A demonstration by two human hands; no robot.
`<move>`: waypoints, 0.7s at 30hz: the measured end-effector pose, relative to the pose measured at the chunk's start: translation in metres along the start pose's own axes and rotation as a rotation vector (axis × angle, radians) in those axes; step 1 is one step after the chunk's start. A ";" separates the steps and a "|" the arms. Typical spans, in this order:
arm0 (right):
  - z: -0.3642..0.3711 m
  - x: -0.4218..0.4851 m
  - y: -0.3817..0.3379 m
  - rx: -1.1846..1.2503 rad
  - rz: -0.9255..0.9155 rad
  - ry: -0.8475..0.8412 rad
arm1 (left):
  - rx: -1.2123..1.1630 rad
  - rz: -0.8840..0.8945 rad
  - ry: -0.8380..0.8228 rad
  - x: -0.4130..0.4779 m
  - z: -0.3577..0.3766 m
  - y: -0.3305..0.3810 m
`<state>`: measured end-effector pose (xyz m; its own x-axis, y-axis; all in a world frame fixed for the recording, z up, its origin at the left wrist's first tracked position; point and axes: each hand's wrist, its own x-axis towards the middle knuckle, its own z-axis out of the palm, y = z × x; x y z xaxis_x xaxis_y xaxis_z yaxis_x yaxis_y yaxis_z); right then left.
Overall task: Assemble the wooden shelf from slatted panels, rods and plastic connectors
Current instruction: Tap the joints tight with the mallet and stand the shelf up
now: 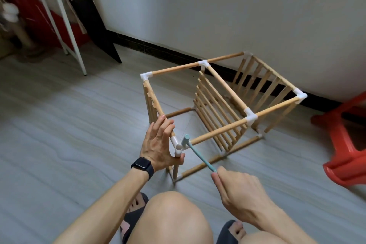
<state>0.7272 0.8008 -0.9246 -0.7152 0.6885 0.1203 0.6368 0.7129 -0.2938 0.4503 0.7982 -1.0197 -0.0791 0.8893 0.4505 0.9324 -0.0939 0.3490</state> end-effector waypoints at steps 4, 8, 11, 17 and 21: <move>-0.010 0.013 0.007 0.177 0.060 0.100 | 0.023 -0.001 -0.024 -0.002 -0.004 0.000; -0.021 0.024 0.030 0.311 0.241 0.117 | 0.081 0.010 -0.109 -0.005 -0.023 -0.015; -0.030 0.026 0.055 0.392 0.407 0.246 | 0.130 0.083 -0.213 -0.011 -0.050 -0.048; -0.029 0.045 0.126 0.816 0.888 0.501 | 0.433 0.336 -0.478 0.037 -0.132 -0.051; -0.036 0.072 0.153 1.196 1.046 0.638 | 0.382 -0.036 -0.575 0.112 -0.117 0.005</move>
<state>0.7839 0.9641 -0.9270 0.2429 0.9134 -0.3266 -0.0432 -0.3262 -0.9443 0.4046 0.8455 -0.8716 -0.0112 0.9949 -0.1000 0.9999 0.0106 -0.0064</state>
